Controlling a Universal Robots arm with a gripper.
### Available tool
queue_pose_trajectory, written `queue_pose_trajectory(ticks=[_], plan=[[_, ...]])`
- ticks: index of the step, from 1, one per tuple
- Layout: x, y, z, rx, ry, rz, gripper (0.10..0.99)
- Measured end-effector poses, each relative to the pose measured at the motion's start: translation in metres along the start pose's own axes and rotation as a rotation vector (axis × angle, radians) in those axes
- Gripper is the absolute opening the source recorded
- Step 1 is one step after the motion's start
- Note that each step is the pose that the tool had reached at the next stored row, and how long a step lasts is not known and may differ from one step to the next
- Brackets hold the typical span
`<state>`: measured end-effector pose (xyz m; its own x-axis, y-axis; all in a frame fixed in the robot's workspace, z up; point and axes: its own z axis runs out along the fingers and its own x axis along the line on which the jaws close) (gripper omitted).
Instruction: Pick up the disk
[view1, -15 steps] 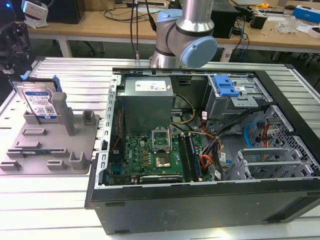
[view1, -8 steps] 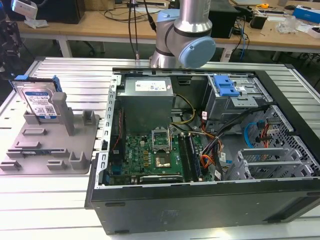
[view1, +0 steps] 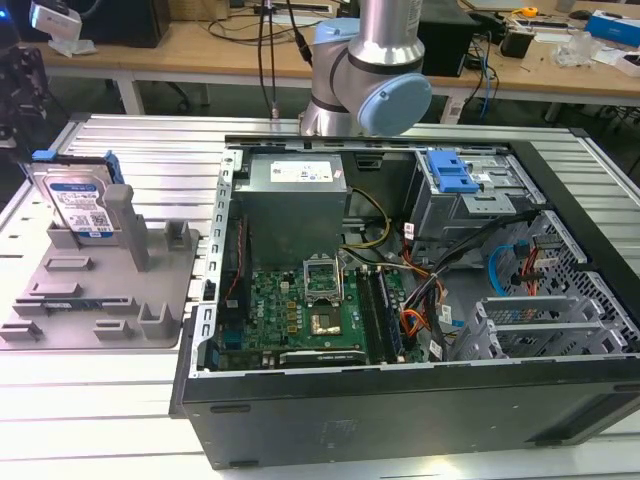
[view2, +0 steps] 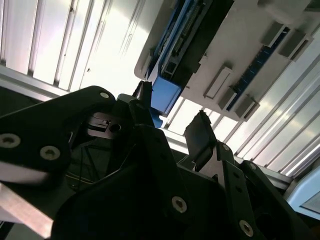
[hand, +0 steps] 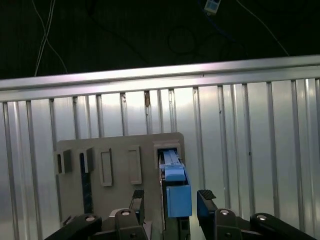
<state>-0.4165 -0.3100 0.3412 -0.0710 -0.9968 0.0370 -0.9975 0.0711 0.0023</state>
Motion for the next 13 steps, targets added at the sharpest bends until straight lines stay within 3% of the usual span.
queue_pose_trajectory(ticks=[13], plan=[[-0.0010, -0.0050, 0.0150, 0.000, 0.0000, 0.000, 0.541]])
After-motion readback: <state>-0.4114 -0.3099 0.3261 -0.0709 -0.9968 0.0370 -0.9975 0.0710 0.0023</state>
